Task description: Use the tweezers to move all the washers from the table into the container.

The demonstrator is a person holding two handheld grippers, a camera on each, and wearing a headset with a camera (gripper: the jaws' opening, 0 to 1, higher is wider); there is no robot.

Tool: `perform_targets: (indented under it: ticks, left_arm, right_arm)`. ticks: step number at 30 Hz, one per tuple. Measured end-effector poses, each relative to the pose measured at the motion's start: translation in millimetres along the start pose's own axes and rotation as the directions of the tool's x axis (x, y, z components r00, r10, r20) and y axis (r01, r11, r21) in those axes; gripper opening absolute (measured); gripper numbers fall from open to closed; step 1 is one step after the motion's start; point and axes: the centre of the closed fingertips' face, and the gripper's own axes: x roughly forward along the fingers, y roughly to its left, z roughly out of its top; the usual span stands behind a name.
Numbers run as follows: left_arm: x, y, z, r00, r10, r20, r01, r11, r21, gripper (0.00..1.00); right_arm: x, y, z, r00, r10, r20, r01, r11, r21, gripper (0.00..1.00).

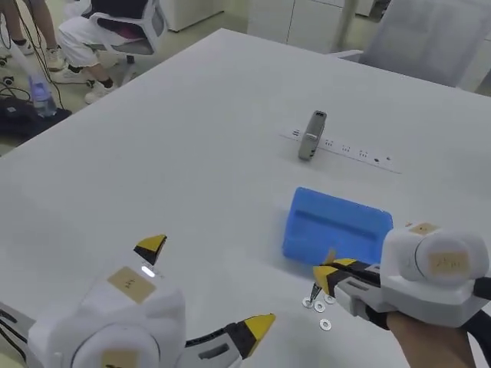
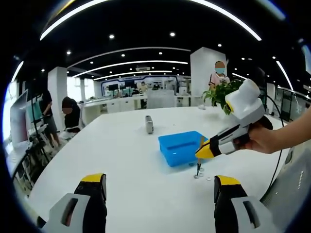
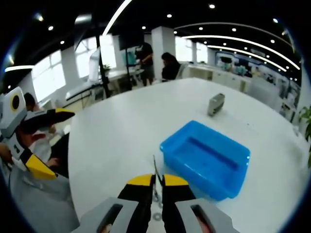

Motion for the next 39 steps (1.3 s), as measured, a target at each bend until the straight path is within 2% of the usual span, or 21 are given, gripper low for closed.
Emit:
perform_targets:
  ticks: [15,24,29,34,39]
  left_arm:
    - [1.2,-0.8,-3.1,0.9998,-0.001,-0.019,0.001,1.0,0.014,0.93]
    - [1.3,-0.7,-5.0,0.9995,0.003,-0.032,-0.002,1.0,0.023,0.92]
    - [1.0,-0.5,-4.8,0.9995,0.004,-0.031,-0.003,1.0,0.023,0.92]
    - [1.1,-1.2,-5.2,0.9994,0.002,-0.033,-0.001,1.0,0.027,0.92]
    - [1.1,-1.3,-5.6,0.9994,0.002,-0.035,-0.001,1.0,0.03,0.92]
  right_arm:
    - [2.0,1.0,5.3,0.9997,0.004,0.024,-0.005,0.999,0.051,0.02]
    - [-4.2,2.7,-0.7,0.9994,-0.007,0.035,0.005,0.998,0.055,0.02]
    - [-8.1,0.8,-6.9,0.999,-0.022,0.04,0.02,0.999,0.045,0.02]
    - [-7.5,5.0,-9.2,0.9995,-0.029,0.008,0.029,0.999,-0.024,0.0]
    - [-5.6,0.0,-9.7,0.998,-0.055,-0.03,0.053,0.995,-0.081,0.0]
